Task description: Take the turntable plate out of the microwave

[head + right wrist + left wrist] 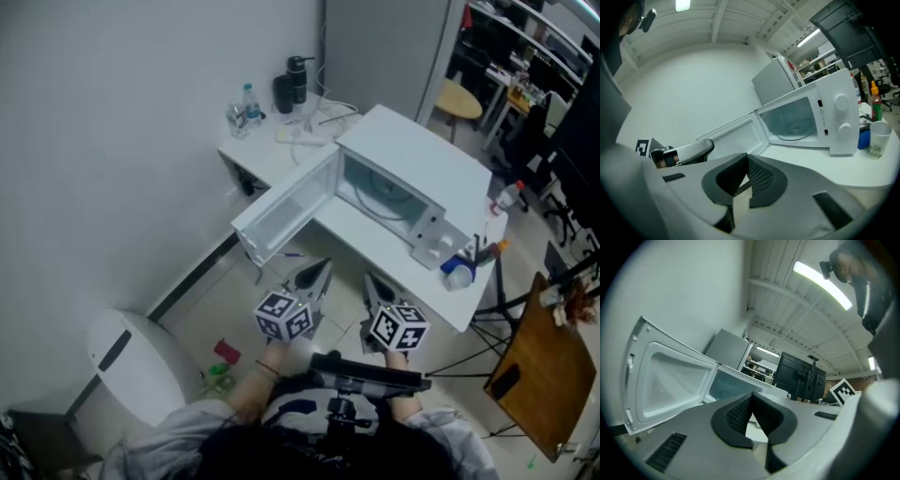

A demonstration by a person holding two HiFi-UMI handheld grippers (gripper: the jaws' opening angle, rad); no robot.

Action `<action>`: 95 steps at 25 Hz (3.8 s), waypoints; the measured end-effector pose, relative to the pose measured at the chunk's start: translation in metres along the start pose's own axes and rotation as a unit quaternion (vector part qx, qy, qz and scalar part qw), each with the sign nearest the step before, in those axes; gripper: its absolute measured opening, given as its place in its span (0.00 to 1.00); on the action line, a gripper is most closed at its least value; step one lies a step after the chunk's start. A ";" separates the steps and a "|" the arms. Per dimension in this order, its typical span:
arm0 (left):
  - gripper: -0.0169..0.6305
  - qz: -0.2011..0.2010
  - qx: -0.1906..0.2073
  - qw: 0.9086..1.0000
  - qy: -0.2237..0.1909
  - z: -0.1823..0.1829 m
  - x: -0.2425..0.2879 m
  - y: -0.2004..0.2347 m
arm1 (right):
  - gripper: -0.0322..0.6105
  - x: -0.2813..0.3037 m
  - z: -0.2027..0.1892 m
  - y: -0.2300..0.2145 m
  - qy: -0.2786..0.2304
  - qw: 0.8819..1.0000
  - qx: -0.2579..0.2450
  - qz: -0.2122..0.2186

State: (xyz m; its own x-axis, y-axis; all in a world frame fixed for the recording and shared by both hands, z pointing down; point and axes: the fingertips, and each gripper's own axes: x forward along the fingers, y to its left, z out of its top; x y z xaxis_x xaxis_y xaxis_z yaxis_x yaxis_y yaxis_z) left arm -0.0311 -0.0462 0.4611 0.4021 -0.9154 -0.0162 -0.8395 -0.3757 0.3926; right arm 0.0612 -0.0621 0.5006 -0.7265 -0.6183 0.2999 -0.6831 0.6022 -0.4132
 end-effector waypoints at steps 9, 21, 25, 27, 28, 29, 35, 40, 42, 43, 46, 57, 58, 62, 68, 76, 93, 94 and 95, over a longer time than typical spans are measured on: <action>0.04 0.018 0.010 0.999 0.035 -0.010 0.058 0.021 | 0.06 0.058 0.005 -0.046 0.031 0.998 0.045 0.030; 0.04 -0.039 0.019 0.995 0.095 -0.008 0.138 0.065 | 0.15 0.125 0.023 -0.101 0.042 0.989 0.137 -0.021; 0.04 -0.081 0.035 0.989 0.122 -0.011 0.174 0.074 | 0.24 0.147 0.031 -0.123 0.029 0.981 0.185 -0.041; 0.04 -0.098 0.042 0.985 0.139 -0.019 0.187 0.079 | 0.24 0.154 0.030 -0.135 0.026 0.978 0.201 -0.058; 0.04 -0.105 0.044 0.983 0.146 -0.023 0.192 0.081 | 0.25 0.158 0.029 -0.141 0.027 0.975 0.208 -0.067; 0.04 -0.111 0.044 0.981 0.154 -0.027 0.196 0.084 | 0.26 0.162 0.029 -0.148 0.028 0.973 0.216 -0.076; 0.04 -0.136 0.038 0.971 0.192 -0.044 0.216 0.096 | 0.28 0.182 0.031 -0.176 0.009 0.952 0.284 -0.112; 0.04 -0.152 0.023 0.966 0.209 -0.055 0.224 0.099 | 0.28 0.197 0.028 -0.194 -0.013 0.922 0.365 -0.130; 0.04 -0.157 0.019 0.964 0.212 -0.059 0.227 0.099 | 0.28 0.201 0.028 -0.202 -0.025 0.907 0.398 -0.135; 0.04 -0.159 0.016 0.964 0.213 -0.060 0.229 0.099 | 0.28 0.202 0.028 -0.205 -0.031 0.901 0.411 -0.136; 0.04 -0.162 0.007 0.964 0.212 -0.060 0.233 0.099 | 0.28 0.207 0.030 -0.212 -0.041 0.888 0.435 -0.143; 0.04 -0.151 -0.017 0.965 0.216 -0.063 0.235 0.109 | 0.13 0.204 0.027 -0.220 -0.101 0.827 0.526 -0.169; 0.04 -0.149 -0.020 0.965 0.217 -0.064 0.235 0.109 | 0.13 0.203 0.030 -0.219 -0.104 0.833 0.517 -0.167; 0.04 -0.137 -0.037 0.965 0.219 -0.069 0.234 0.110 | 0.12 0.189 0.040 -0.218 -0.122 0.841 0.505 -0.153; 0.09 -0.125 -0.128 0.946 0.271 -0.103 0.230 0.115 | 0.12 0.172 0.021 -0.208 -0.111 0.848 0.497 -0.144; 0.23 -0.106 -0.283 0.914 0.271 -0.126 0.227 0.122 | 0.12 0.154 0.018 -0.205 -0.107 0.866 0.470 -0.131; 0.23 -0.084 -0.384 0.890 0.231 -0.133 0.260 0.123 | 0.12 0.129 -0.004 -0.188 -0.078 0.888 0.441 -0.099; 0.23 -0.082 -0.391 0.888 0.227 -0.134 0.262 0.124 | 0.13 0.129 -0.004 -0.188 -0.075 0.889 0.441 -0.099; 0.23 -0.082 -0.399 0.886 0.222 -0.134 0.265 0.124 | 0.13 0.130 -0.004 -0.187 -0.075 0.888 0.444 -0.097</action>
State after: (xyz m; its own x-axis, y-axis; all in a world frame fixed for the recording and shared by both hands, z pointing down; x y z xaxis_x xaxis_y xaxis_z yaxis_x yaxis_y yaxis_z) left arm 0.0201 -0.3157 0.6288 0.7481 -0.6438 0.1608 -0.3019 -0.1144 0.9464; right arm 0.0941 -0.2531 0.6206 -0.5382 -0.7674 0.3486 -0.4178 -0.1163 -0.9011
